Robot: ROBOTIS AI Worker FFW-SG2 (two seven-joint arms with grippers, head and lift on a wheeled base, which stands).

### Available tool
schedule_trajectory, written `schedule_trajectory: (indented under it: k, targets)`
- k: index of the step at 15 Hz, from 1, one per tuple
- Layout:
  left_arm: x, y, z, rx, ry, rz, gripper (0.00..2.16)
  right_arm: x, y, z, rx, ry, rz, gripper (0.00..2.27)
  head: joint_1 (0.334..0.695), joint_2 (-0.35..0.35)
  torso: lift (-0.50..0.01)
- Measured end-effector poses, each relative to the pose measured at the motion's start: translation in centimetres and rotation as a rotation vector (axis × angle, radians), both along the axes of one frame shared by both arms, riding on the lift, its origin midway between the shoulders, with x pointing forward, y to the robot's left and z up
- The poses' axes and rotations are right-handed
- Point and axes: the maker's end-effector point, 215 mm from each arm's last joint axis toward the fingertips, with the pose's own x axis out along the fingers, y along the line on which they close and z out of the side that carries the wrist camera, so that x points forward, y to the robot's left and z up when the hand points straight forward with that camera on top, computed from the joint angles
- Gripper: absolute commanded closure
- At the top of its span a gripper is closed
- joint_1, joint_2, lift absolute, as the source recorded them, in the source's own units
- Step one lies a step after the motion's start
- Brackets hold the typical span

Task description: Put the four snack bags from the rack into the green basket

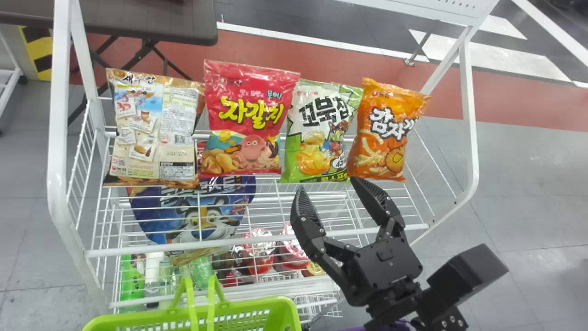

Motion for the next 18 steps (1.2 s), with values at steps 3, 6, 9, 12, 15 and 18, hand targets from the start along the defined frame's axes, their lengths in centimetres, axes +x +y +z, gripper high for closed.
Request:
schedule_trajectory:
  k: [3, 6, 9, 12, 15, 18]
  targets:
    - [0.1, -0.1, 0.1, -0.002, -0.005, -0.004, 2.13, 0.0, 0.0, 0.1, -0.007, -0.003, 0.003, 0.15, 0.695, -0.350, -0.006]
    - [0.2, -0.1, 0.1, 0.000, -0.007, -0.005, 2.13, 0.1, 0.0, 0.1, -0.009, -0.006, 0.004, 0.15, 0.695, -0.350, -0.006]
    - [0.2, -0.1, 0.1, 0.001, -0.008, -0.005, 2.14, 0.2, 0.0, 0.0, -0.011, -0.007, 0.003, 0.15, 0.695, -0.350, -0.006]
    - [0.4, -0.1, -0.1, 0.005, -0.008, -0.003, 2.14, 0.5, 0.0, 0.1, -0.012, -0.011, 0.003, 0.14, 0.695, -0.350, -0.006]
    - [0.4, -0.4, -0.3, 0.013, -0.012, -0.013, 2.13, 3.3, 1.2, -2.6, -0.026, 0.046, 0.008, 0.14, 0.695, -0.350, -0.006]
    - [0.4, -0.6, -0.6, 0.014, -0.008, -0.024, 2.14, 8.8, 7.1, -6.7, -0.049, 0.113, 0.063, 0.14, 0.695, -0.272, -0.006]
